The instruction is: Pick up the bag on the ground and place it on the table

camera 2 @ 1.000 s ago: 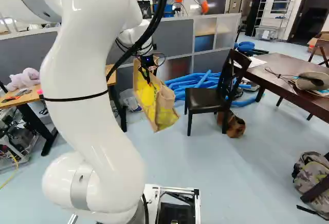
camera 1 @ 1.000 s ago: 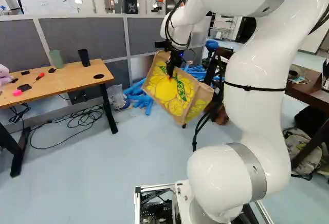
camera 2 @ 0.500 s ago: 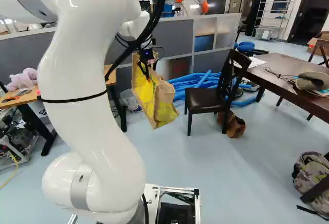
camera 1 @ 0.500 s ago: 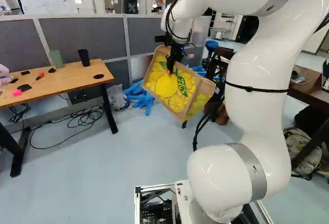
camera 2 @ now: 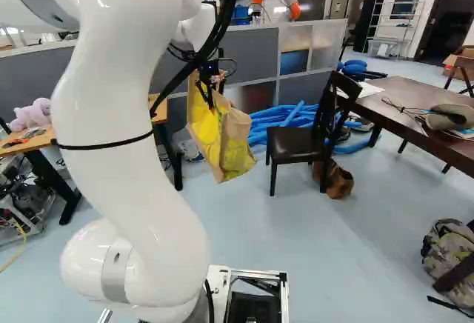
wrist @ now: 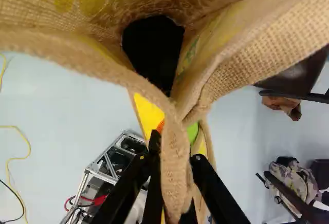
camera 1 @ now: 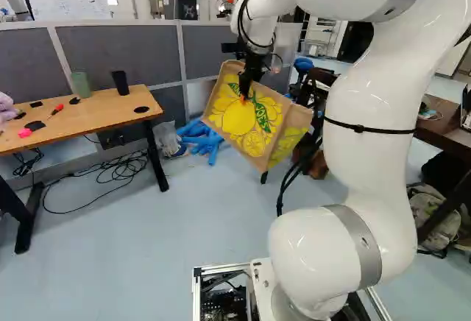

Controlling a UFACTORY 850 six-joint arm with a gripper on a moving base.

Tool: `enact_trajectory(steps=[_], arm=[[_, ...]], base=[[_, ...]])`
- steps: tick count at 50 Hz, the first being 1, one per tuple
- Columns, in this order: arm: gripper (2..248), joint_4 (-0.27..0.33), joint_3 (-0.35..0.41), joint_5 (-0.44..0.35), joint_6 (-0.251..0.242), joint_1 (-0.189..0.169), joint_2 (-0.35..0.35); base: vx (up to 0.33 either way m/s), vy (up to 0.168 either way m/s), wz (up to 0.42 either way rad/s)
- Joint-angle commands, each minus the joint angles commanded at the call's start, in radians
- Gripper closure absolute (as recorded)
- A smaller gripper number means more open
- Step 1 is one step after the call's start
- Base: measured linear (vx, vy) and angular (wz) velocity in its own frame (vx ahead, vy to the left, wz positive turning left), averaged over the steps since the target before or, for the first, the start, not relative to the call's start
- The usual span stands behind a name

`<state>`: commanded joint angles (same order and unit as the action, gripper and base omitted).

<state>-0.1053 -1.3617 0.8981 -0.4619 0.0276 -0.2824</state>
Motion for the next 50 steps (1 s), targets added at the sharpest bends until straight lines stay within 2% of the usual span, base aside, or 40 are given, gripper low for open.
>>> enact_trajectory(steps=[50], arm=[[227, 0.000, -0.156, 0.091, 0.000, -0.003, -0.001]], base=[[0.000, 0.000, 0.000]])
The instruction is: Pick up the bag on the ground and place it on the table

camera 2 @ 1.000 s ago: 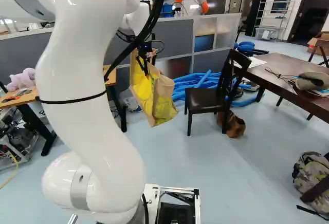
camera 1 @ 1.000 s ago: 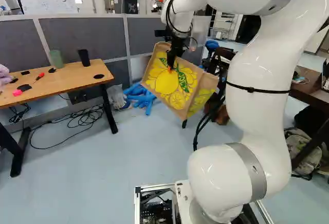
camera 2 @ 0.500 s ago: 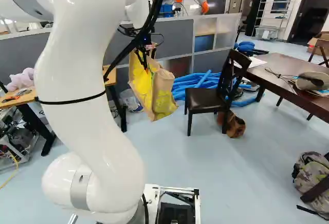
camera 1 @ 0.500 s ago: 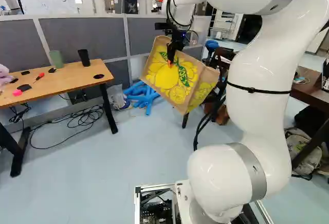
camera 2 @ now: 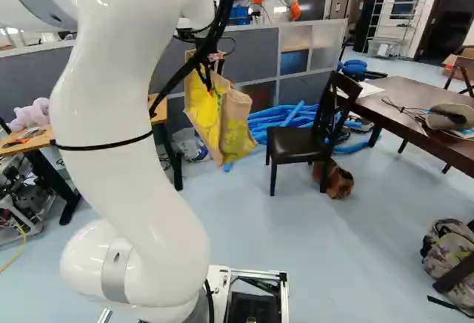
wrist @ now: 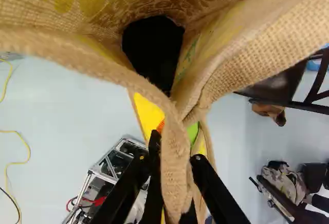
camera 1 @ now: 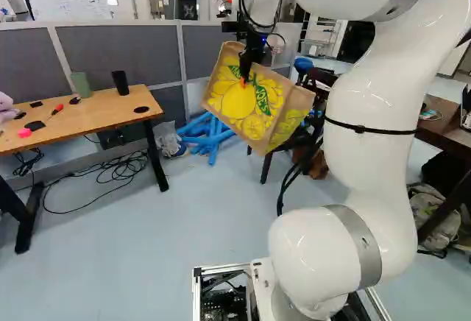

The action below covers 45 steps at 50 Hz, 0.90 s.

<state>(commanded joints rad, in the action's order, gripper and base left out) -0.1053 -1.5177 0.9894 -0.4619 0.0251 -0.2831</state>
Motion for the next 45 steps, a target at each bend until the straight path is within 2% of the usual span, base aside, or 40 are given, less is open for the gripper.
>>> enact_trajectory(steps=[18, 45], arm=[[227, 0.000, -0.070, 0.043, 0.000, -0.001, -0.016], [227, 0.000, -0.078, 0.048, 0.000, -0.001, -0.017]], base=[[0.000, 0.000, 0.000], [0.001, 0.000, 0.000]])
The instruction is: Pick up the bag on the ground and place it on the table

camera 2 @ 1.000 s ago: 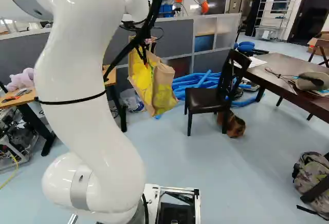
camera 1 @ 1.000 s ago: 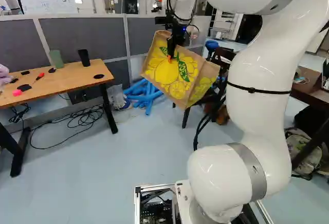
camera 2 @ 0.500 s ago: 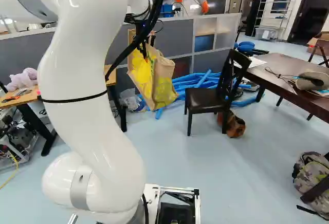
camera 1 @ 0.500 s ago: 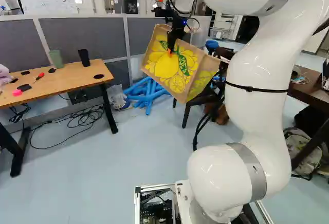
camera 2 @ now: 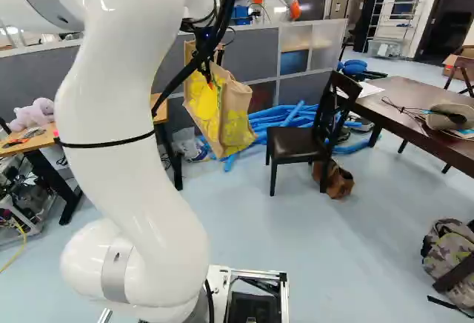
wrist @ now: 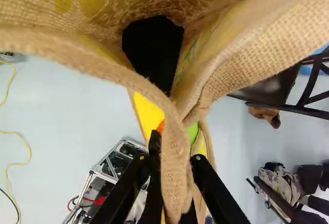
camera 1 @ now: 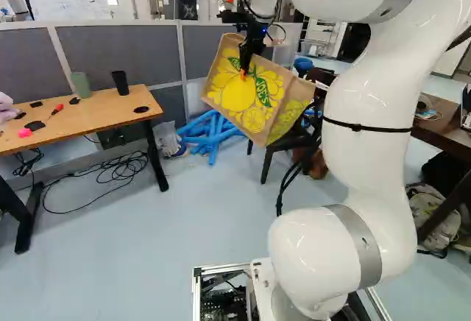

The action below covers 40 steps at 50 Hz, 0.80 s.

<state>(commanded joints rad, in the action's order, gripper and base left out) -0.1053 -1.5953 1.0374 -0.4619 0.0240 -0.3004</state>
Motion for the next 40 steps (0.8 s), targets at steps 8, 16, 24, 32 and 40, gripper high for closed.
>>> enact_trajectory(steps=[8, 16, 24, 32, 40], arm=[[227, 0.000, 0.000, 0.000, 0.000, 0.000, 0.000], [227, 0.000, 0.000, 0.000, 0.000, 0.000, 0.000], [227, 0.000, 0.000, 0.000, 0.000, 0.000, 0.000], [227, 0.000, 0.000, 0.000, 0.000, 0.000, 0.000], [227, 0.000, 0.000, 0.000, 0.000, 0.000, 0.000]], base=[[0.058, 0.002, -0.017], [0.090, 0.030, 0.128], [0.117, 0.043, 0.216], [0.131, 0.055, 0.239], [0.133, 0.050, 0.236]])
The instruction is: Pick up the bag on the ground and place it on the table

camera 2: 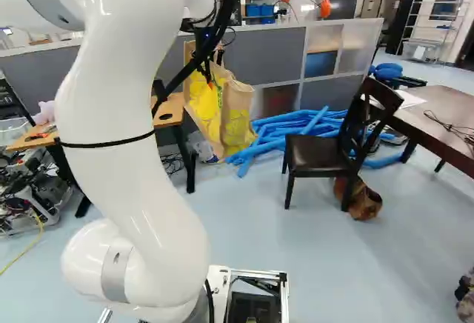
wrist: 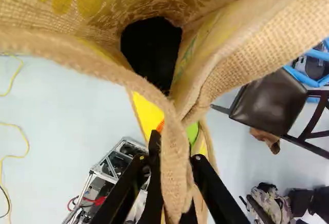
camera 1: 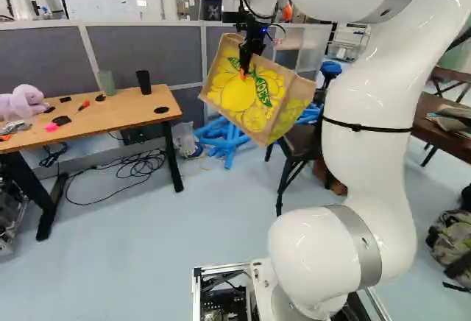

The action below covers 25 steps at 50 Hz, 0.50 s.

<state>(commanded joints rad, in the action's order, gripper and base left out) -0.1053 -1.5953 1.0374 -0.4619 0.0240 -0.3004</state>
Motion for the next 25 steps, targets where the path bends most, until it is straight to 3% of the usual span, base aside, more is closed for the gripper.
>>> enact_trajectory(steps=[25], arm=[[227, 0.000, 0.000, 0.000, 0.000, 0.000, 0.000]], base=[[0.121, 0.102, 0.231]])
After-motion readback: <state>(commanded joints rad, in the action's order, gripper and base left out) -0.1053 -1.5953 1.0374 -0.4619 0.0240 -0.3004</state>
